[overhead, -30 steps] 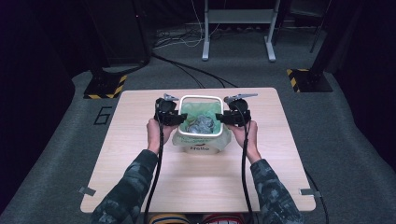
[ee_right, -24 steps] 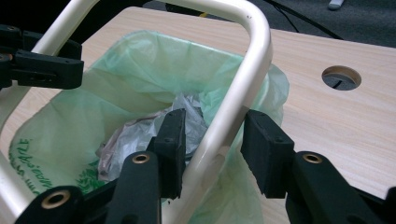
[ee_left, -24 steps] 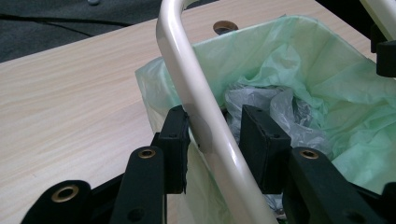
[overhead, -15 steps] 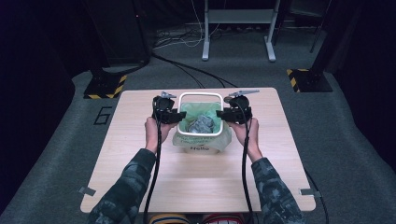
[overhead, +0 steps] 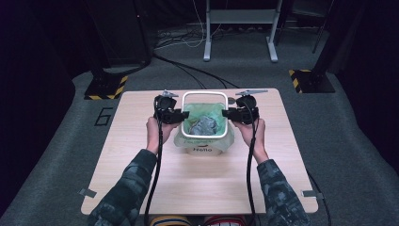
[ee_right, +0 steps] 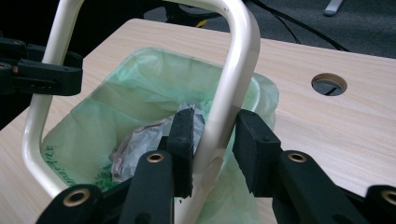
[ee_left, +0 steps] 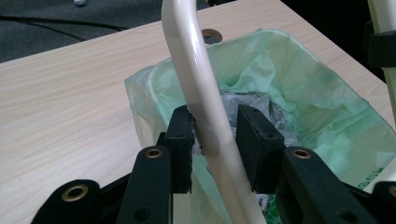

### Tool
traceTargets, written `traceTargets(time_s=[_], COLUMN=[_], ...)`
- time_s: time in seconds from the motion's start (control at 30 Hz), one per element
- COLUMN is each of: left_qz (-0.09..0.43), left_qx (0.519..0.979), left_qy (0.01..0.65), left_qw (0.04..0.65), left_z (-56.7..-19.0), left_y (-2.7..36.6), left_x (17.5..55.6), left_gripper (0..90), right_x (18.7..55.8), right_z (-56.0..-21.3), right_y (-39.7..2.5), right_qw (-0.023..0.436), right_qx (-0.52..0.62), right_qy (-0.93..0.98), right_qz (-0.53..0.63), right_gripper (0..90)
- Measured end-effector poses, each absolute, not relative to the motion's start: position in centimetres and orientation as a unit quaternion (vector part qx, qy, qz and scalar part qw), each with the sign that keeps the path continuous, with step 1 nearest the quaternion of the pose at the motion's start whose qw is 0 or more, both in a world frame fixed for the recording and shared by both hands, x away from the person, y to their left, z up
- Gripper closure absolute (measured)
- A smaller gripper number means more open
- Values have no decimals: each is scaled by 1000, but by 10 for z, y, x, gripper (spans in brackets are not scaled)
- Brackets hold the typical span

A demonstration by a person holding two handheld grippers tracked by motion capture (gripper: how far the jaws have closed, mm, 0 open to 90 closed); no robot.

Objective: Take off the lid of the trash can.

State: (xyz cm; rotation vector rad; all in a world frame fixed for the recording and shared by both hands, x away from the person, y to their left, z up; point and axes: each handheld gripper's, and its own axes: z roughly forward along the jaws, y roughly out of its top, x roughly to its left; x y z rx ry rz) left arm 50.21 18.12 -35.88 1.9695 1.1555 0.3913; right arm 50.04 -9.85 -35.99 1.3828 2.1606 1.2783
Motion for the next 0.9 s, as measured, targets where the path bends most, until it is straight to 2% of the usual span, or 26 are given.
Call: traceTargets(time_s=[0.3,0.7,0.8,0.87,0.9], left_qz=[147,133,126,121,122], left_qx=[781,786,787,790,791], left_qy=[450,435,429,422,420], left_qw=[408,419,425,429,429], left_z=[-352,-351,-357,-361,-362], left_y=[177,164,160,157,157], left_x=[495,487,485,483,482], left_gripper=[668,663,645,589,589], right_x=[491,485,484,484,484], right_z=[-354,-350,-354,-358,-358], right_y=[-108,-121,-127,-132,-132], right_qw=[126,136,136,130,130], right_qx=[482,497,507,515,515], right_qy=[736,729,722,718,718], right_qz=[458,450,450,449,449], right_gripper=[695,728,741,764,764])
